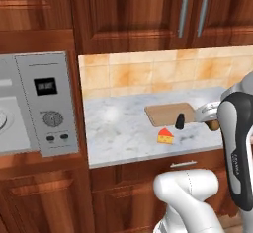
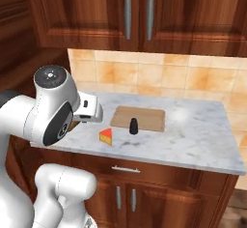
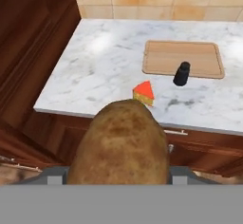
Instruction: Retrieve the reheated potato from the microwave, then place the potato, cheese, and condiment on the cutting board.
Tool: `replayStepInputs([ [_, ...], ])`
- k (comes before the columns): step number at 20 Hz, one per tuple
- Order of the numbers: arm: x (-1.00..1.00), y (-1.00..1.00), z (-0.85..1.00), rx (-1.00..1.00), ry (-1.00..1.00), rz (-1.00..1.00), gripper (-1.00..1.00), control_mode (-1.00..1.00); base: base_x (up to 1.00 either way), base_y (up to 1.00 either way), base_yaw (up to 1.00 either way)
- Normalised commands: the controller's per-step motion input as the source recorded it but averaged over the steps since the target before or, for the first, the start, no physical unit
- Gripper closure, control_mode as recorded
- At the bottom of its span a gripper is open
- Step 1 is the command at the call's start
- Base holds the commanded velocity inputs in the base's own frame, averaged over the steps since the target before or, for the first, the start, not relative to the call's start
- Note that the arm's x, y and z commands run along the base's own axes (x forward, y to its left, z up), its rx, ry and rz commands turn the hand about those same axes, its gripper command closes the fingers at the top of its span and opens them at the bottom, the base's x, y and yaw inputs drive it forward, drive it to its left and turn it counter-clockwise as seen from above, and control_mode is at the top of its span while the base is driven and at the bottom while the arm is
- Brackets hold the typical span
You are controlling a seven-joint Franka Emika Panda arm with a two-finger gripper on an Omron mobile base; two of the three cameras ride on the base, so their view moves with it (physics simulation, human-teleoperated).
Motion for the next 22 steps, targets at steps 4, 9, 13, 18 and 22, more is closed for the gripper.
replayStepInputs([
  [4, 0.00, 0.00, 0.00, 0.00, 0.00, 0.00, 1.00, 1.00, 0.40, -0.50, 0.00],
  [9, 0.00, 0.00, 0.00, 0.00, 0.00, 0.00, 1.00, 1.00, 0.38, -0.35, 0.00],
  [13, 0.00, 0.00, 0.00, 0.00, 0.00, 0.00, 1.00, 1.00, 0.43, -0.44, 0.00],
  [18, 0.00, 0.00, 0.00, 0.00, 0.00, 0.00, 1.00, 1.00, 0.50, -0.36, 0.00],
  [22, 0.00, 0.00, 0.00, 0.00, 0.00, 0.00, 1.00, 1.00, 0.52, -0.26, 0.00],
])
